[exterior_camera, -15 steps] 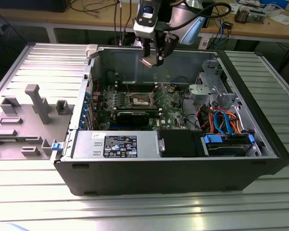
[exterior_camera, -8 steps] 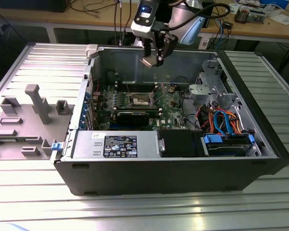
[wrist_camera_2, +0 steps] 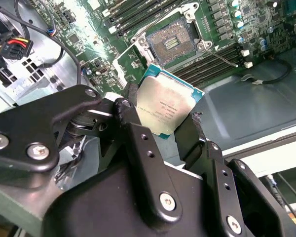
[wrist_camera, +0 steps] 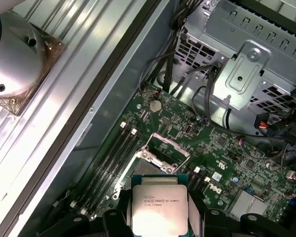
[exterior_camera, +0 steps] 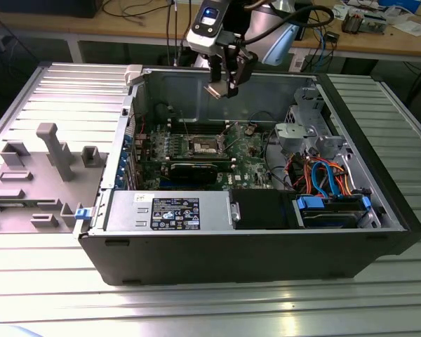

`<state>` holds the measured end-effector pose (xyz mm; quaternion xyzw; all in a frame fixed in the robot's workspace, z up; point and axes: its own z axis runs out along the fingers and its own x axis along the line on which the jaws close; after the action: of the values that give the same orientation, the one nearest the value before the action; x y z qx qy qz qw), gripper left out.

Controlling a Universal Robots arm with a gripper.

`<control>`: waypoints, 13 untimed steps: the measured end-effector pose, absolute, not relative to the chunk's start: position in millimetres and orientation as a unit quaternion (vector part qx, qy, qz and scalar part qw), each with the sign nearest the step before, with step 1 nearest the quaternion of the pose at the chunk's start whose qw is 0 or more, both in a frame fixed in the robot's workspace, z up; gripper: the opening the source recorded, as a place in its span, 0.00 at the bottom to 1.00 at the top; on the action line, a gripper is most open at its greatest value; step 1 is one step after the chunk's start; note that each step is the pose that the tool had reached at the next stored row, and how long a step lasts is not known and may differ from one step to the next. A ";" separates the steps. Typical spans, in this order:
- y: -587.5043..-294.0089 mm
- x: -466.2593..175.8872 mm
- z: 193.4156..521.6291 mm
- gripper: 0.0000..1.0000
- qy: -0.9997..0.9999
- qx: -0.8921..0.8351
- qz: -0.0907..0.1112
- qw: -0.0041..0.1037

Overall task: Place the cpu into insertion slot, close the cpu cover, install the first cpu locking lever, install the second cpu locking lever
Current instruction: 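Place the cpu into insertion slot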

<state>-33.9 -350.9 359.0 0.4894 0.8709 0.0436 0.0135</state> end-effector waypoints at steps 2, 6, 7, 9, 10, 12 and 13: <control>-350.9 -33.9 358.9 0.54 0.867 0.497 0.043 0.014; -350.9 -33.9 358.9 0.54 0.856 0.515 0.043 0.015; -350.9 -33.9 358.9 0.54 0.854 0.519 0.043 0.015; -350.9 -33.9 358.9 0.54 0.849 0.527 0.043 0.015; -350.9 -33.9 358.9 0.54 0.847 0.529 0.043 0.015; -350.9 -33.9 358.9 0.54 0.845 0.533 0.043 0.016; -350.9 -33.9 358.9 0.54 0.845 0.533 0.043 0.016</control>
<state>-33.9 -350.9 358.9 0.5329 0.8449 0.0428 0.0156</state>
